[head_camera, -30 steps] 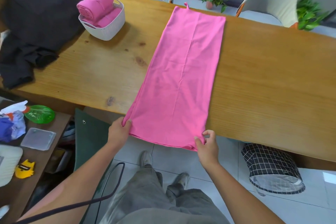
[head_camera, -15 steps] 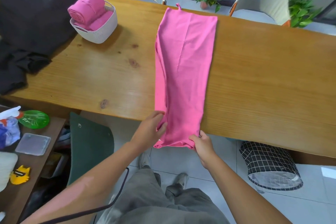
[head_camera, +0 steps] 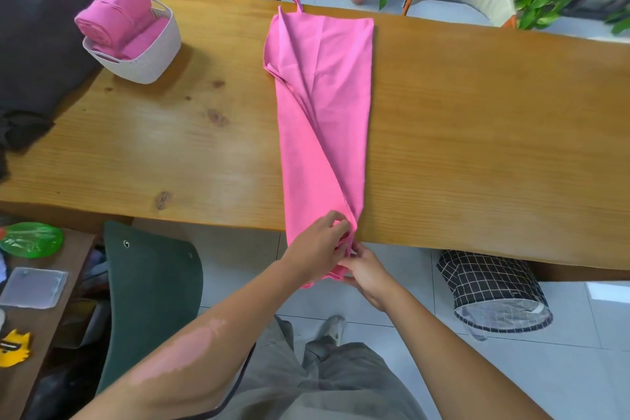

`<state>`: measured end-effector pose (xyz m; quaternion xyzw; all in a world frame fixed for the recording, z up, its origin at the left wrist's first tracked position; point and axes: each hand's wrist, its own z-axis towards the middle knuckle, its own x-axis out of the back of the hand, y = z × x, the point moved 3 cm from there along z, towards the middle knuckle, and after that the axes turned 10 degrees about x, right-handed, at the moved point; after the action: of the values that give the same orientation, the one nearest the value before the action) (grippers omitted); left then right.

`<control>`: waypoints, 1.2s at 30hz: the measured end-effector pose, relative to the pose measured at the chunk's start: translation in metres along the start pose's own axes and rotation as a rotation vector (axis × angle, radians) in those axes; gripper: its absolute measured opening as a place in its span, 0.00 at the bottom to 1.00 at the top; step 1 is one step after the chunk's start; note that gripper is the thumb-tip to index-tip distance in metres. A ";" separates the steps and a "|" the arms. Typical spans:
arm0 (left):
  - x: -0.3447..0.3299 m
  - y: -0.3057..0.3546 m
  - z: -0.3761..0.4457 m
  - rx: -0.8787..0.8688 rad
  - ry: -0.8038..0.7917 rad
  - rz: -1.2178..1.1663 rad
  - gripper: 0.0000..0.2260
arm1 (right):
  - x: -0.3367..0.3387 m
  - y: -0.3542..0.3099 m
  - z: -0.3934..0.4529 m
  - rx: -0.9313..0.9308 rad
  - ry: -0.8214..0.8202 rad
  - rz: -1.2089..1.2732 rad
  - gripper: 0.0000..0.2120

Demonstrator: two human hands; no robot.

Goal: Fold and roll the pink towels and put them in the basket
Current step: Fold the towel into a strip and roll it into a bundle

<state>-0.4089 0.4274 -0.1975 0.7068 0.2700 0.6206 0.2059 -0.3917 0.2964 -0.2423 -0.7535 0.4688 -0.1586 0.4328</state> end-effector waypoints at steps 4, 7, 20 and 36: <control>-0.011 -0.001 -0.003 0.090 0.012 -0.074 0.07 | 0.008 0.000 -0.003 -0.035 -0.040 0.029 0.17; -0.016 -0.002 -0.007 0.140 0.044 -0.111 0.04 | 0.009 0.001 -0.002 -0.065 -0.040 0.112 0.14; -0.013 -0.023 0.013 0.291 -0.109 -0.291 0.05 | 0.019 -0.057 0.061 0.056 0.481 -0.662 0.30; 0.071 -0.090 0.108 0.548 0.109 -0.308 0.12 | -0.026 -0.164 0.193 0.337 0.253 -0.970 0.28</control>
<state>-0.3074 0.5465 -0.2156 0.6526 0.5417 0.5230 0.0846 -0.1873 0.4465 -0.2175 -0.7789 0.0829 -0.5033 0.3648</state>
